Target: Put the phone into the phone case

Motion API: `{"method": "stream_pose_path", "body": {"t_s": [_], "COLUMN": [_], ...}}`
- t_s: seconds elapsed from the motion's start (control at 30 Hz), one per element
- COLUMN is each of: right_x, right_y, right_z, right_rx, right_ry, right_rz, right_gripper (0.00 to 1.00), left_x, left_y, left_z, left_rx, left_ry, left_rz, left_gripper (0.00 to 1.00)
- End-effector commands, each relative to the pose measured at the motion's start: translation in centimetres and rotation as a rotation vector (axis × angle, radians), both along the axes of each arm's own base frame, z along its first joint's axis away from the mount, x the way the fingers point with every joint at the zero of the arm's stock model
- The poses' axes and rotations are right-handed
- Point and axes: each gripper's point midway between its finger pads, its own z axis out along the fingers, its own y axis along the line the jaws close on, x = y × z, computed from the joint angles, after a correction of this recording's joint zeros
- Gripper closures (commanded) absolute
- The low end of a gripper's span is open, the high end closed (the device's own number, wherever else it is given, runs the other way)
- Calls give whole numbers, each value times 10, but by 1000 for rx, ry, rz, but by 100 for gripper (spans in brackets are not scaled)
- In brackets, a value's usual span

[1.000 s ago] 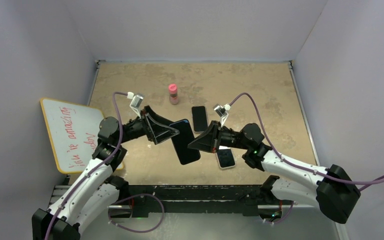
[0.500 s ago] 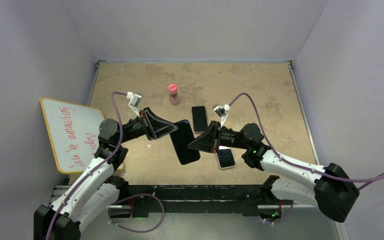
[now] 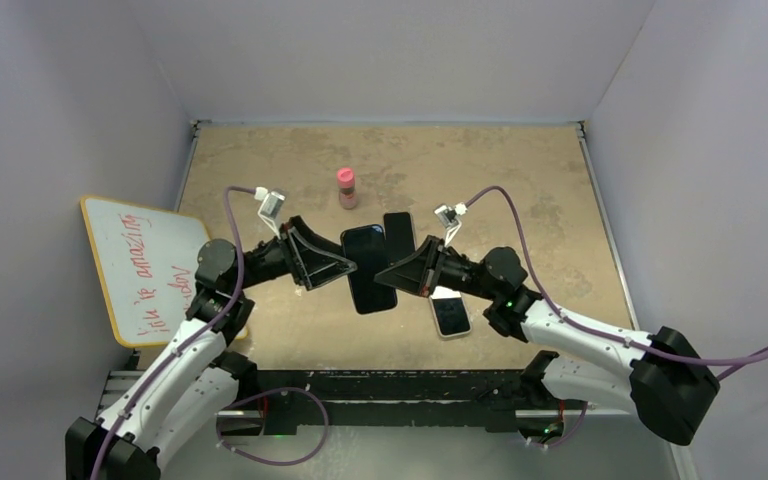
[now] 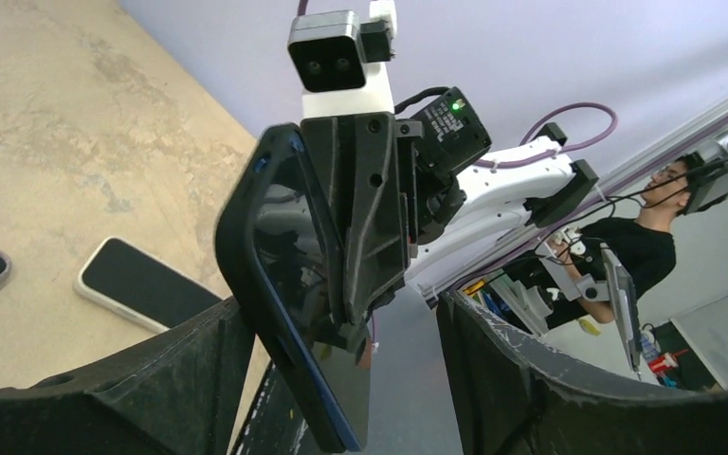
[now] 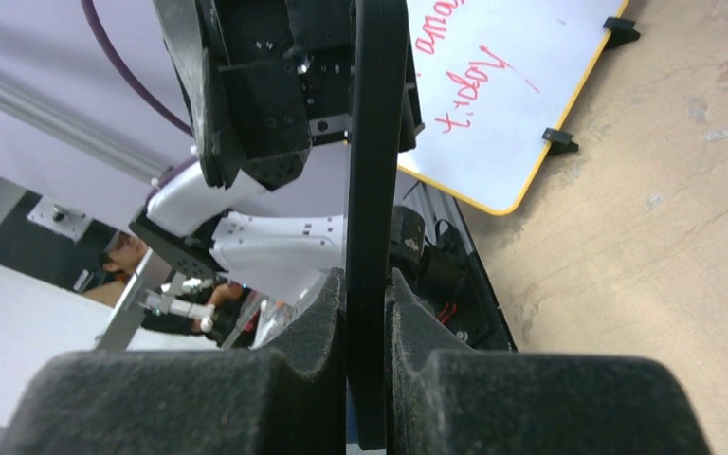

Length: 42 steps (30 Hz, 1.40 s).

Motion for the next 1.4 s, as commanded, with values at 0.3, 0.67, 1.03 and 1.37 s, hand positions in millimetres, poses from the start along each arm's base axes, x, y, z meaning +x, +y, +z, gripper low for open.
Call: {"method": "stream_pose_path", "body": {"t_s": [0.3, 0.67, 1.03, 1.37], "right_x": [10, 20, 18, 26], "right_y": [-9, 1, 13, 5], "right_z": [62, 40, 26, 45], "right_rx": [269, 223, 169, 233], "right_ry": [-47, 1, 39, 27], "right_rz": [-68, -77, -15, -78], "right_gripper": [100, 100, 74, 100], "left_x": [-15, -10, -6, -12], "left_y": [-2, -7, -9, -8], "left_z": [-16, -30, -43, -38], "left_rx": [-150, -102, 44, 33], "left_ry": [95, 117, 107, 133], "left_rz": [-101, -112, -117, -126], "left_gripper": [37, 78, 100, 58]}}
